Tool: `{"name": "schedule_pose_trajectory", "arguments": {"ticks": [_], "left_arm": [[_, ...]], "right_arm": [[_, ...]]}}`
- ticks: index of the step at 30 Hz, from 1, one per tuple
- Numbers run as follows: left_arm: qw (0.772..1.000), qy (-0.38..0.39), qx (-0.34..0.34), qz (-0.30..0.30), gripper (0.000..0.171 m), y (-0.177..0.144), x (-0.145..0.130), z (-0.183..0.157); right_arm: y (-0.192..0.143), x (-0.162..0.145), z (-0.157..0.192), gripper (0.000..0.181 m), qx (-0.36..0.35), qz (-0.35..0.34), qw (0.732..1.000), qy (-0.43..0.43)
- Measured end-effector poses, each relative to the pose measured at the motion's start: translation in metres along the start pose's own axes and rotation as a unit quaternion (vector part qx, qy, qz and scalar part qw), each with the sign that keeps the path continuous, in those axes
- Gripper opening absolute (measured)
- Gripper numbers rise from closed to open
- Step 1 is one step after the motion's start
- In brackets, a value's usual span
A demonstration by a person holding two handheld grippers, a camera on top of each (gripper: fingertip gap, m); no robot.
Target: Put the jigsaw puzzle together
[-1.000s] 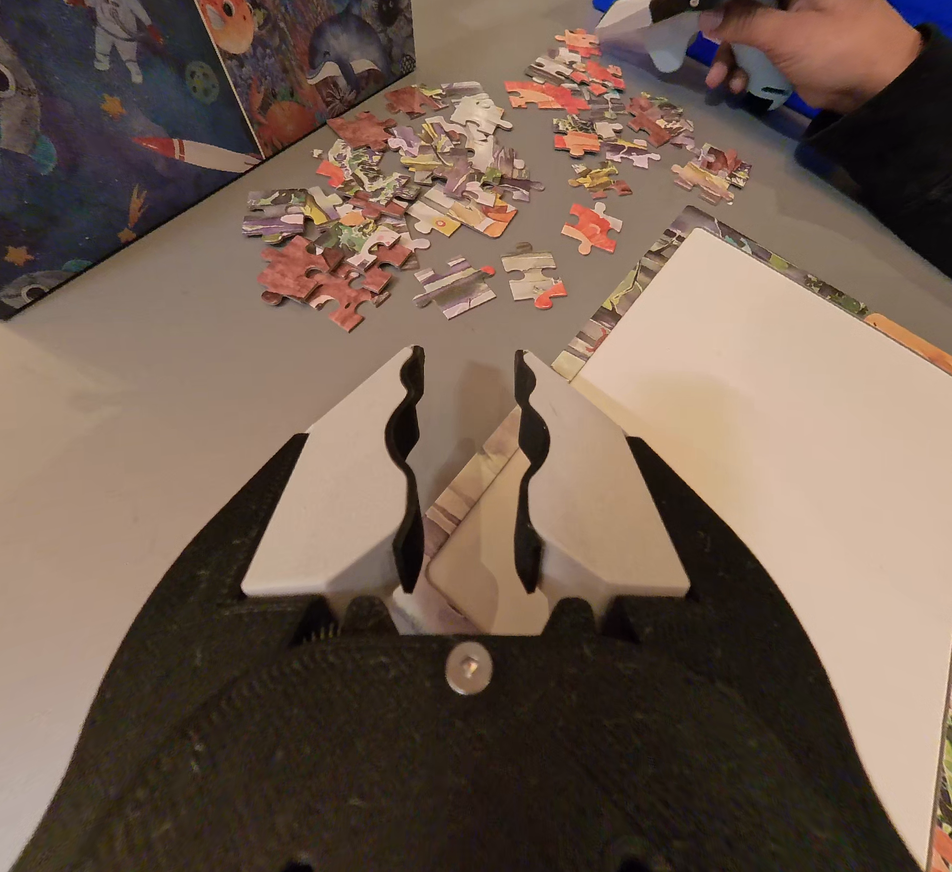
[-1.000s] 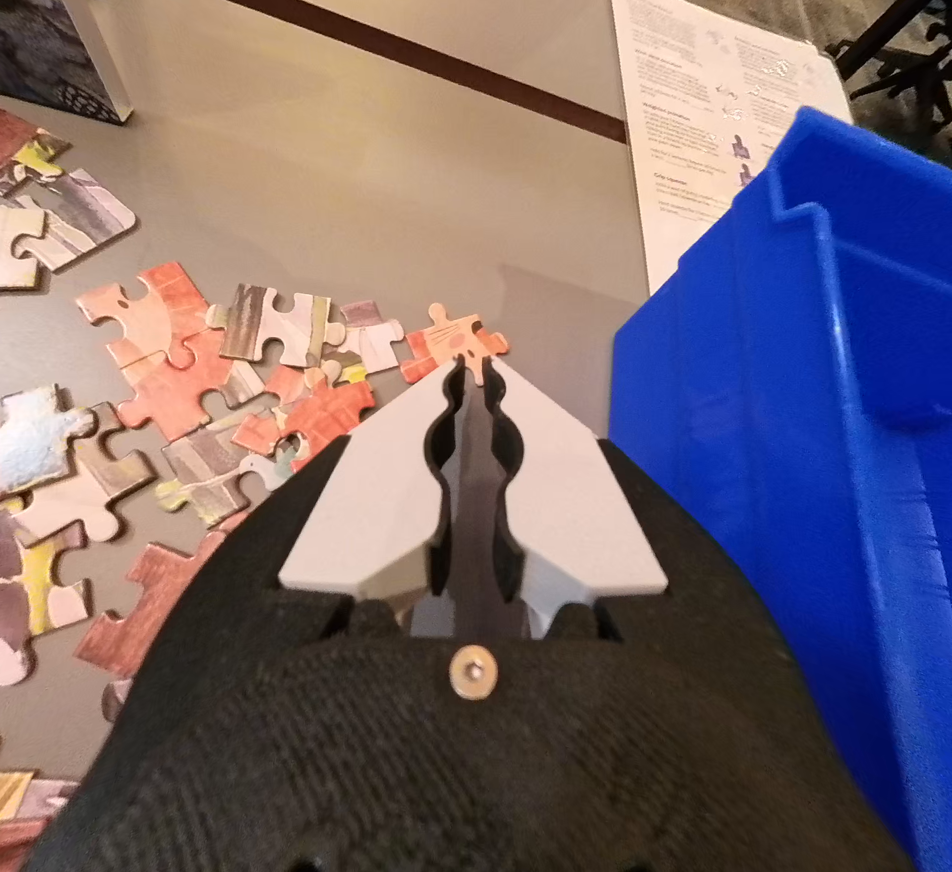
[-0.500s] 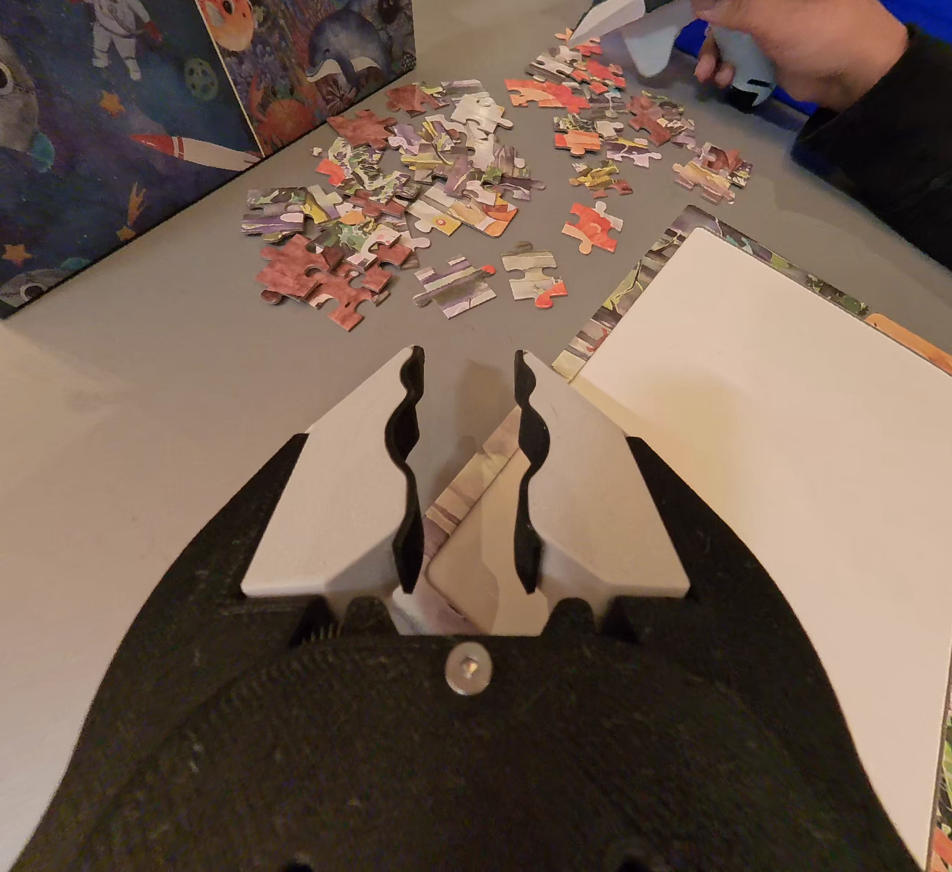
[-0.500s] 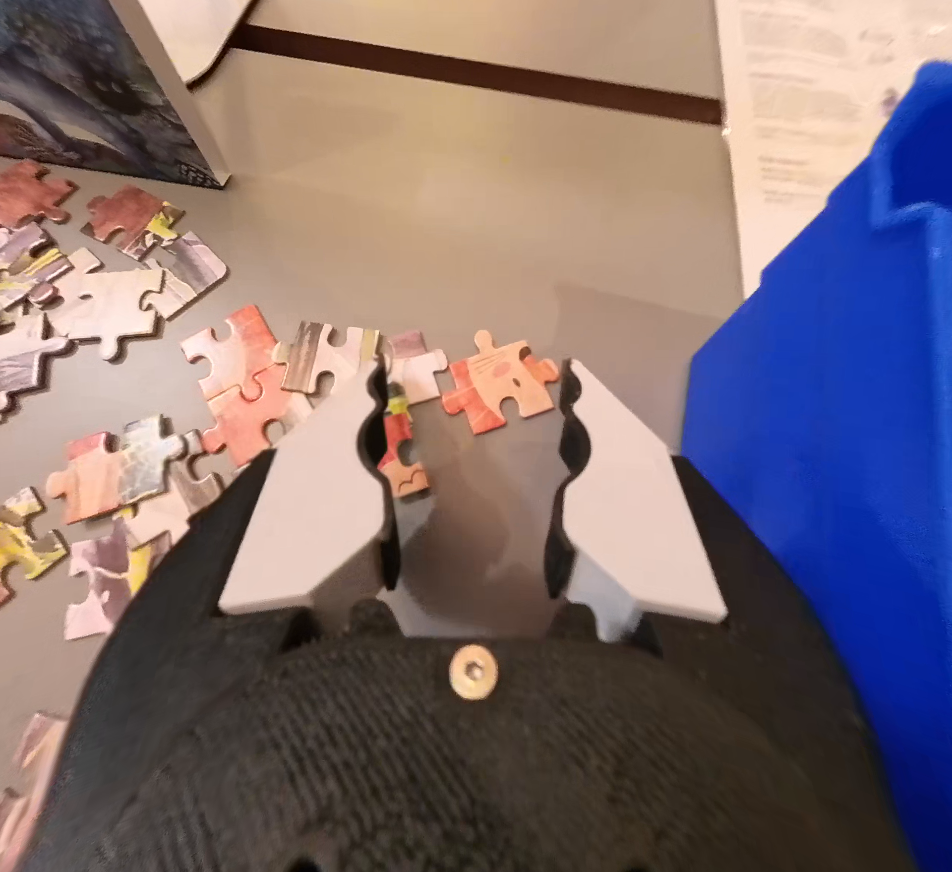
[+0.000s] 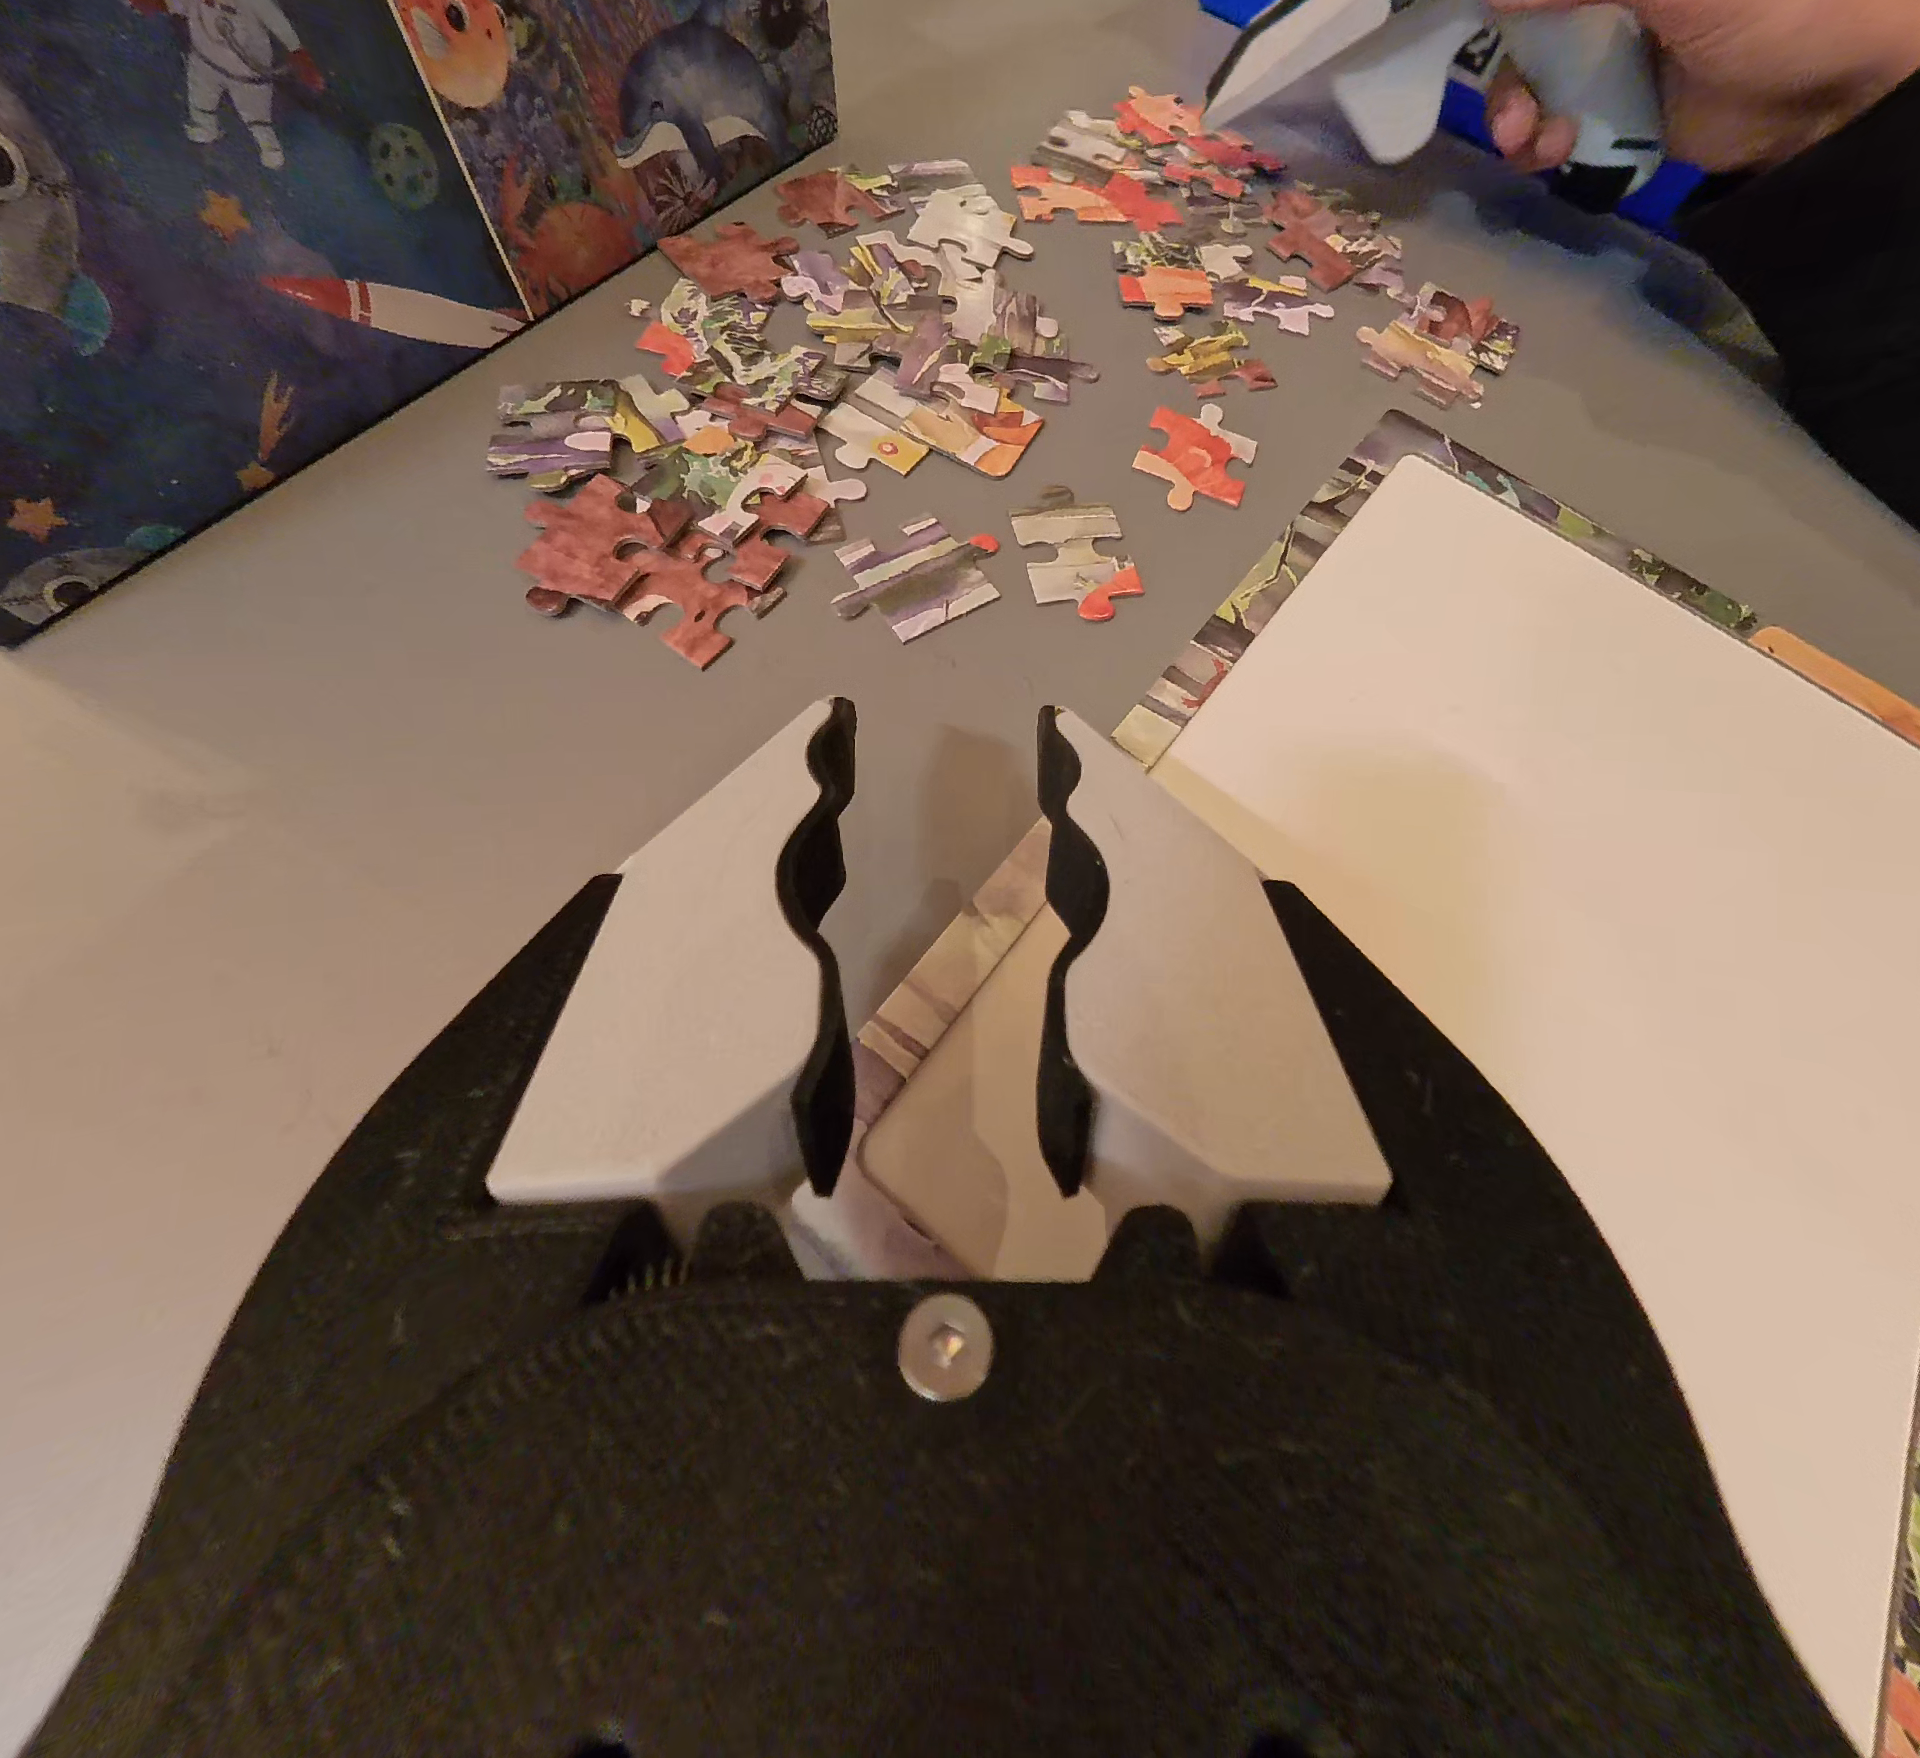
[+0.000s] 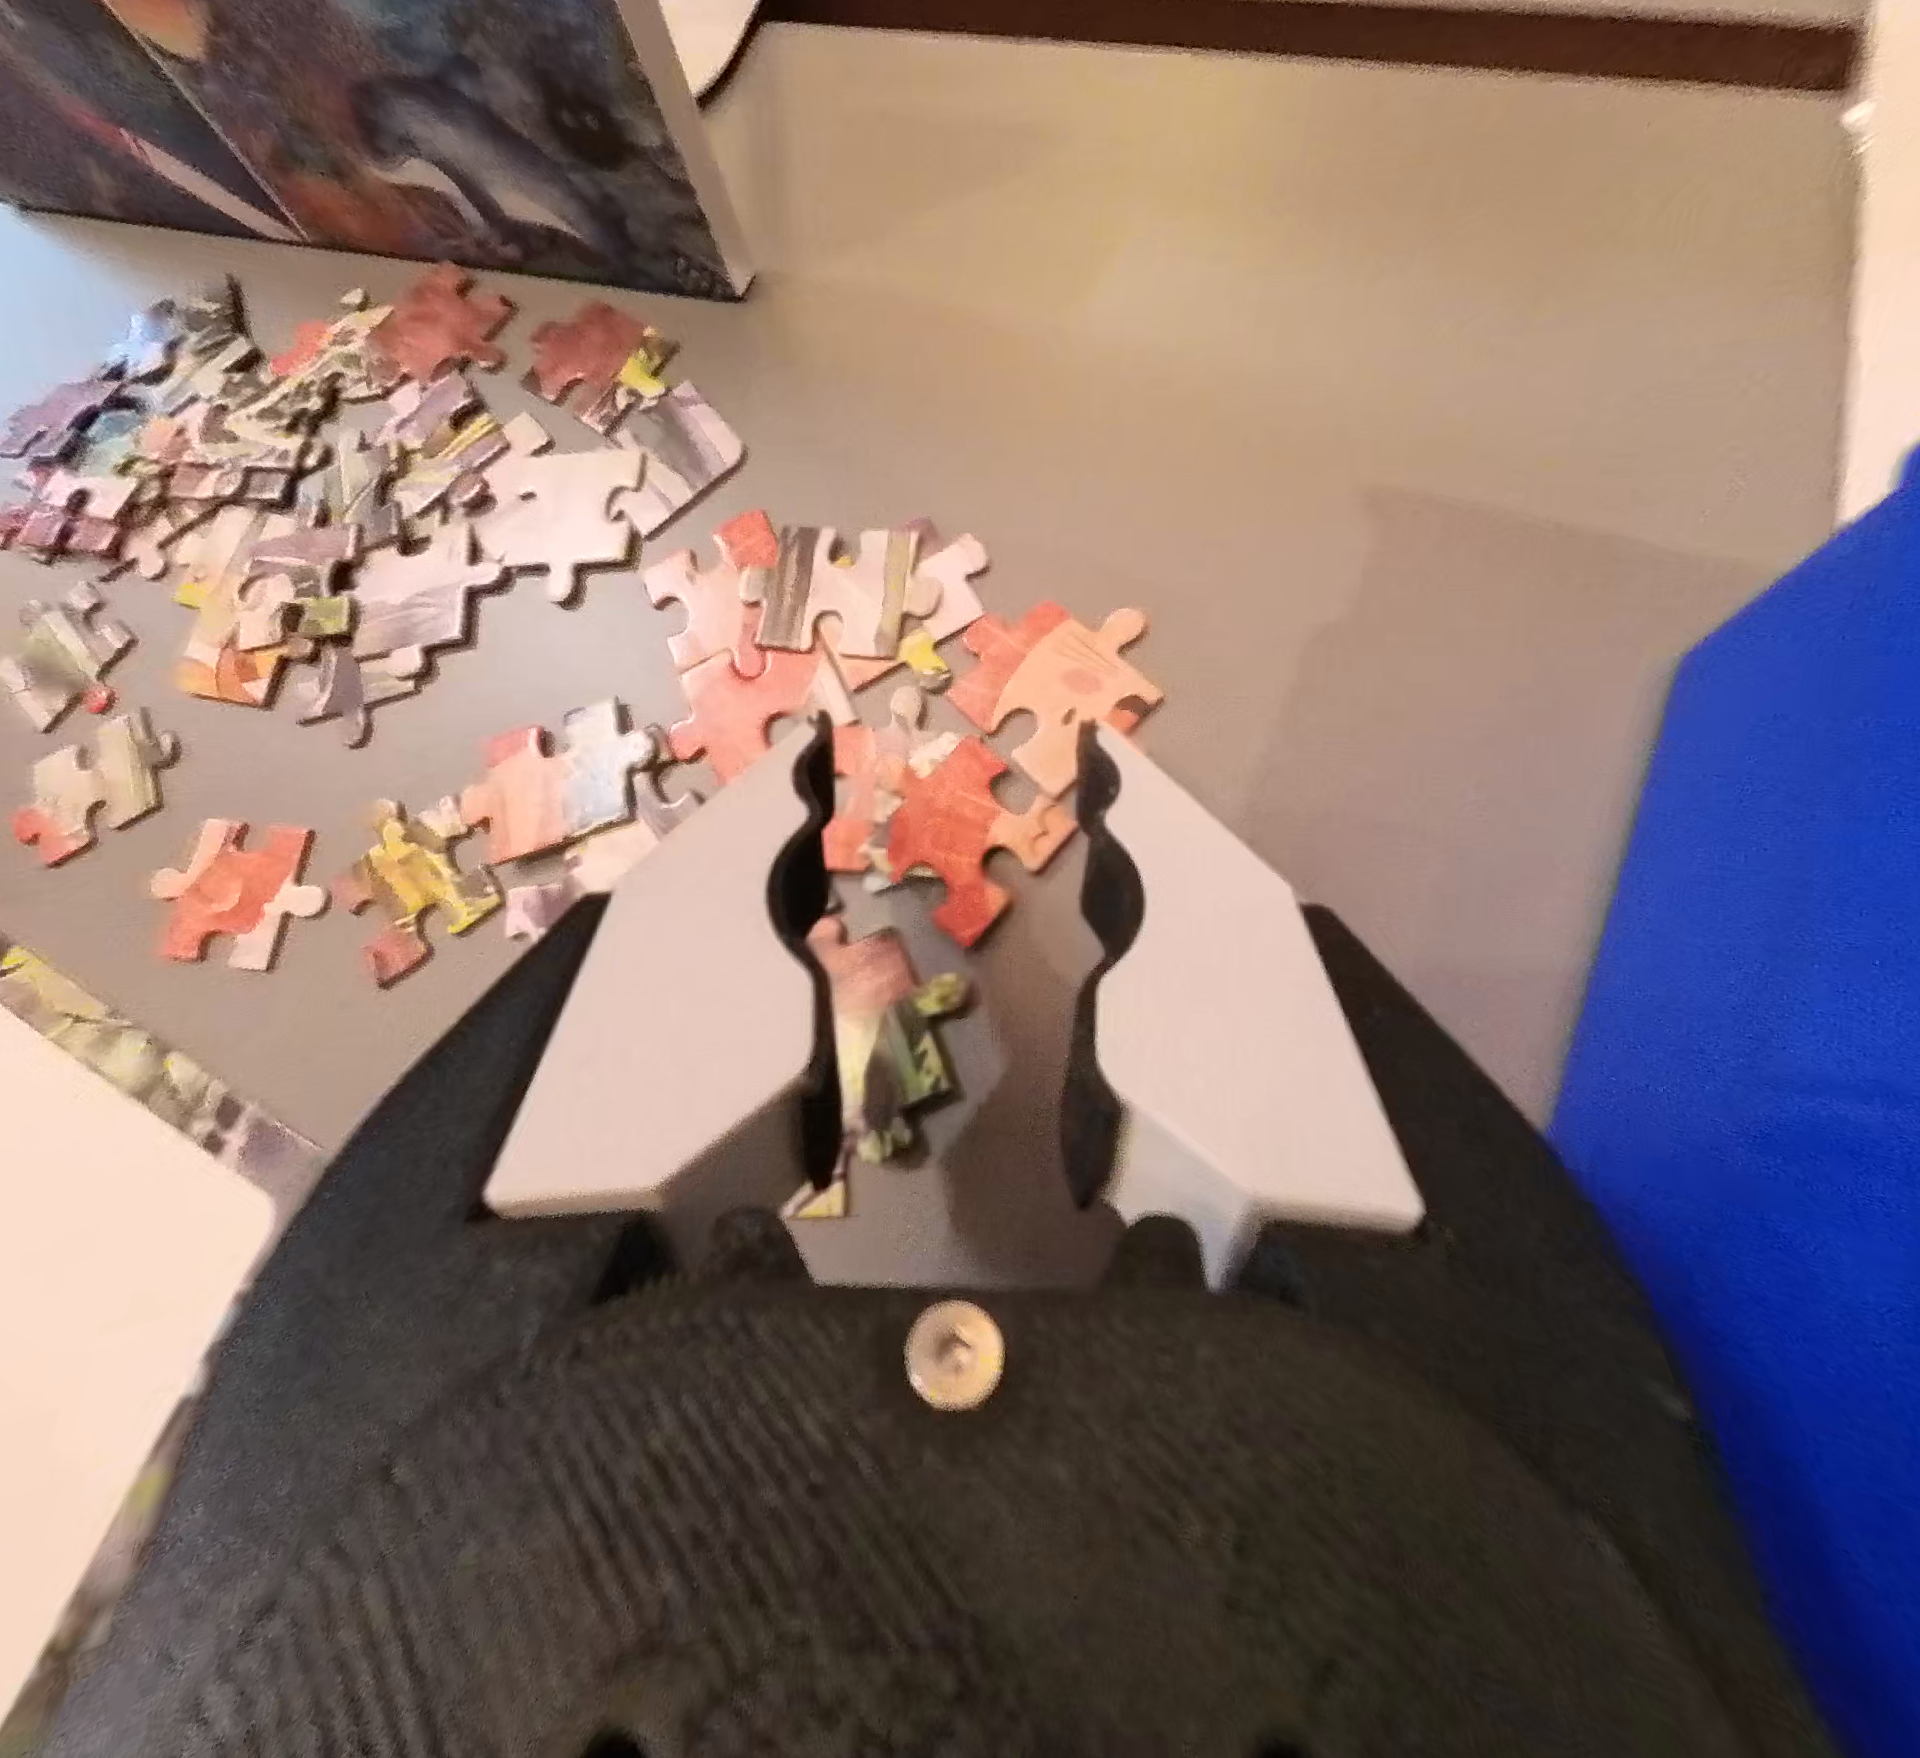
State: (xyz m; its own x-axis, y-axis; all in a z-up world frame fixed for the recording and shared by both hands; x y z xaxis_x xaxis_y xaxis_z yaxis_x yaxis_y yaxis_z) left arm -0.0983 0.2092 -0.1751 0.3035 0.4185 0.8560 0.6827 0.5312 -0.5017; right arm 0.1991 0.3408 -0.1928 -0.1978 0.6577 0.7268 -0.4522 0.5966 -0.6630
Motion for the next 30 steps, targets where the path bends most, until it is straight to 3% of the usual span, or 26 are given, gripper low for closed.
{"name": "schedule_pose_trajectory", "arguments": {"ticks": [5, 14, 18, 28, 30], "left_arm": [[1.000, 0.002, 0.000, 0.001, 0.034, 0.000, 0.000, 0.000], [1.000, 0.008, 0.002, 0.004, 0.034, 0.001, -0.001, -0.001], [1.000, 0.004, 0.000, 0.003, 0.034, 0.000, -0.001, -0.001], [1.000, 0.005, 0.000, 0.004, 0.034, 0.001, -0.001, -0.001], [1.000, 0.005, 0.000, 0.004, 0.034, 0.001, -0.001, -0.001]], "right_arm": [[-0.007, 0.007, -0.030, 0.045, -0.112, -0.019, 0.992, -0.056], [-0.004, 0.014, -0.039, 0.028, -0.159, -0.048, 0.983, -0.074], [-0.006, 0.017, -0.036, 0.026, -0.145, -0.060, 0.986, -0.058], [0.011, -0.001, -0.029, 0.034, -0.116, -0.011, 0.992, -0.047], [0.013, -0.002, -0.026, 0.029, -0.107, -0.013, 0.993, -0.046]]}}
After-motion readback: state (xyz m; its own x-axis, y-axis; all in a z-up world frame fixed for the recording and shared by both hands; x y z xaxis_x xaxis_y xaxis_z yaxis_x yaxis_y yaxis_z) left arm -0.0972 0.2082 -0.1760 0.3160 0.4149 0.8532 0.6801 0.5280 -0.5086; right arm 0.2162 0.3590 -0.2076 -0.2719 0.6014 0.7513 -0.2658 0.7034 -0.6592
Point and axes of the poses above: each gripper's, where its closed fingertips meet, y out along the fingers, x out of its top, z = x × y across the jaws, the point moved 1 cm from there along -y, back along the fingers
